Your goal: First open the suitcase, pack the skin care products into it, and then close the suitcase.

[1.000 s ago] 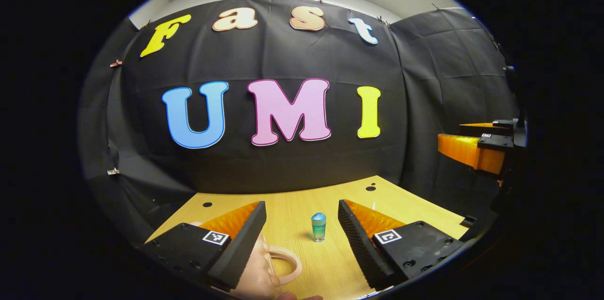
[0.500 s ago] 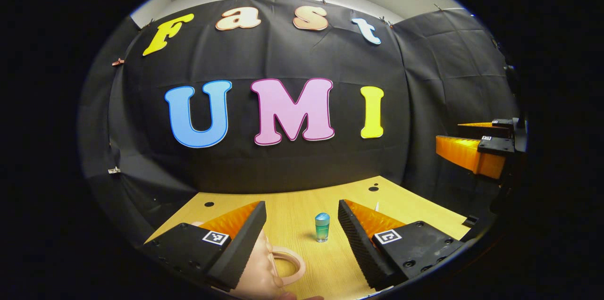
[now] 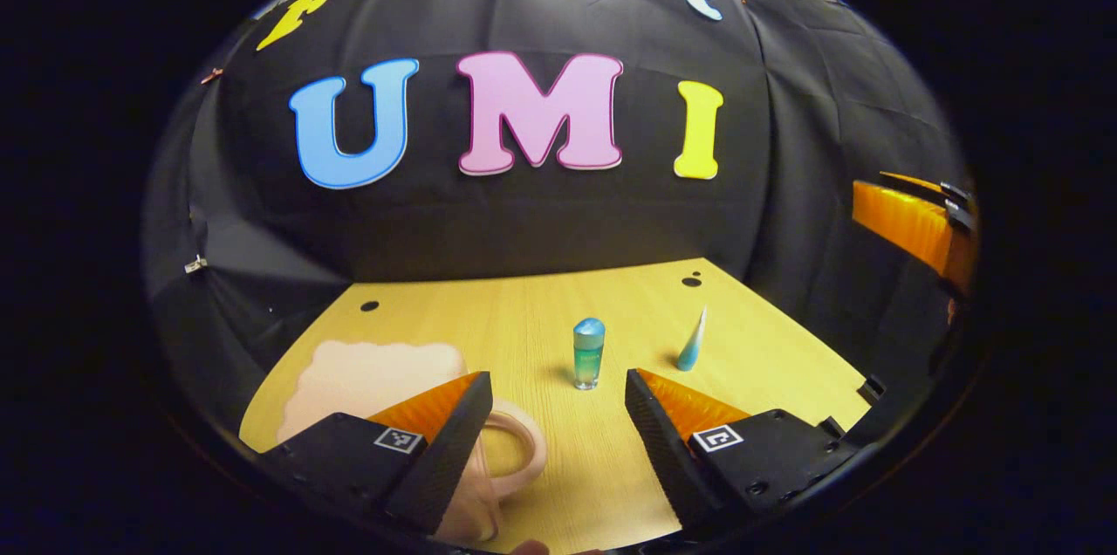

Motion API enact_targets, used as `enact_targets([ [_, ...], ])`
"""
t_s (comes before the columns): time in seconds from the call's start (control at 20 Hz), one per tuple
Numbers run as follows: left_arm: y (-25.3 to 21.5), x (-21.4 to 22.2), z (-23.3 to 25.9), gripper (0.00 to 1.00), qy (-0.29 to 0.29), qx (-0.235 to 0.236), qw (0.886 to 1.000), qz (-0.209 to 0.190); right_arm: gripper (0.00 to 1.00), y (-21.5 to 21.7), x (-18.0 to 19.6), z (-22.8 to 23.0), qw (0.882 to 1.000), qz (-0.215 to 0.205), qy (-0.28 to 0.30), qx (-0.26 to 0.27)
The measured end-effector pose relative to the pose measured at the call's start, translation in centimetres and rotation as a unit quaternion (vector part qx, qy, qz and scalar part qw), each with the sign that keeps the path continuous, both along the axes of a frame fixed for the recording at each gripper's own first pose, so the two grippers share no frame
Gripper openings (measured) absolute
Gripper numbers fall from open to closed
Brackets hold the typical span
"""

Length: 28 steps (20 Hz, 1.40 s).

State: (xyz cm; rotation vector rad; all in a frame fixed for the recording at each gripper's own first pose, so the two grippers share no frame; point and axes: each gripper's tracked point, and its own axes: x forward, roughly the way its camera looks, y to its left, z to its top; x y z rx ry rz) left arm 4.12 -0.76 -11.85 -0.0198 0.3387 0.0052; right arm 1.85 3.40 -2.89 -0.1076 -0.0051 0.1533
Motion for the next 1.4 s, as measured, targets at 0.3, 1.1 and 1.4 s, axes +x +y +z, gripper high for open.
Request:
enact_targets([
  [0.3,1.5,2.3,-9.0,0.96,0.176,-0.015,0.981,0.082,0.97,-2.2,3.4,-2.8,0.999,0.017,0.037,0.024],
  [1.1,4.4,3.5,-3.8,0.14,0.236,-0.039,0.970,0.049,0.97,-5.1,10.5,-8.7,0.992,0.034,0.111,0.052],
  [1.4,14.7,0.1,7.4,0.13,0.165,-0.089,0.981,0.055,0.97,-0.6,11.5,-6.9,0.993,0.038,0.098,0.045],
])
